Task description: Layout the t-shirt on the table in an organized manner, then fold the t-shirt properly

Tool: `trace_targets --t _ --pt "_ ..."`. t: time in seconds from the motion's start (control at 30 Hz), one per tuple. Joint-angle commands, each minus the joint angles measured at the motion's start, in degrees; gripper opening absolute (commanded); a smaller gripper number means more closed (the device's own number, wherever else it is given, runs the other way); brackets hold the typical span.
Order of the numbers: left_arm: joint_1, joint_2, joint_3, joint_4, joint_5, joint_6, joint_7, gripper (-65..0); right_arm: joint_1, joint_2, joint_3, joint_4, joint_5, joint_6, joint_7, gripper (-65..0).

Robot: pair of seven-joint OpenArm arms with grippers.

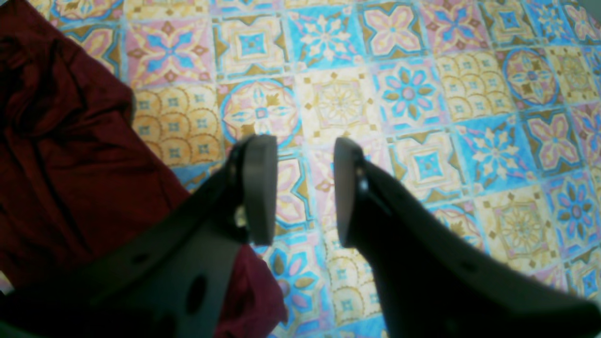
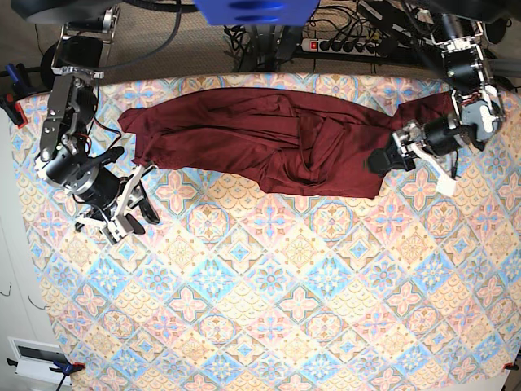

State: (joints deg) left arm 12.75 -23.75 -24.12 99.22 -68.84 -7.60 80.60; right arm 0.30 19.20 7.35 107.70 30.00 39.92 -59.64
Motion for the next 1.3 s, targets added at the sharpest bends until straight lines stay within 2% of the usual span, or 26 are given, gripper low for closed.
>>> trace_targets --t 0.0,0.17,0.3,0.43,0.63,0.77,0.87,0.93,1.1,1.27 --pt "0.48 -2.67 -0.19 1.13 -1.54 -0.36 -0.6 -12.1 1.16 0.62 0.25 1.0 0.73 0.08 1.31 -45.4" --pt "5.58 -11.02 -0.19 6.06 0.66 -0.01 -0.6 -12.1 1.16 0.62 0.16 1.0 0.73 0.08 1.31 -45.4" --pt "8.21 -15.33 0.25 8.08 6.29 -0.01 -0.6 -12.1 1.16 0.53 0.16 1.0 0.73 0.08 1.31 -45.4" --pt "8.21 -18.93 5.17 8.17 11.74 -0.1 -0.6 -12.1 1.16 0.53 0.16 1.0 0.73 0.08 1.31 -45.4" --pt "6.28 -19.37 14.58 8.17 21.41 -0.1 -0.6 -12.1 1.16 0.53 0.16 1.0 0.73 0.08 1.31 -45.4" --pt "5.31 -19.2 20.91 8.17 30.03 -0.01 -0.6 -12.5 1.16 0.53 0.16 1.0 0.73 0.08 1.31 -45.4" --pt "5.14 -19.2 23.55 8.17 35.39 -0.01 -0.6 -16.1 1.16 0.53 0.16 1.0 0.73 0.08 1.31 -45.4" --pt "5.14 -19.11 24.51 8.17 38.38 -0.01 -0.6 -20.8 1.16 0.53 0.25 1.0 0.73 0.08 1.39 -45.4" --pt "5.31 -19.11 25.13 7.99 40.22 -0.1 -0.6 -31.1 1.24 0.53 0.25 1.0 0.73 0.08 1.39 -45.4" --pt "5.4 -19.37 25.13 5.62 40.31 -0.1 -0.6 -35.8 1.24 0.53 0.16 1.0 0.73 0.08 1.31 -45.4"
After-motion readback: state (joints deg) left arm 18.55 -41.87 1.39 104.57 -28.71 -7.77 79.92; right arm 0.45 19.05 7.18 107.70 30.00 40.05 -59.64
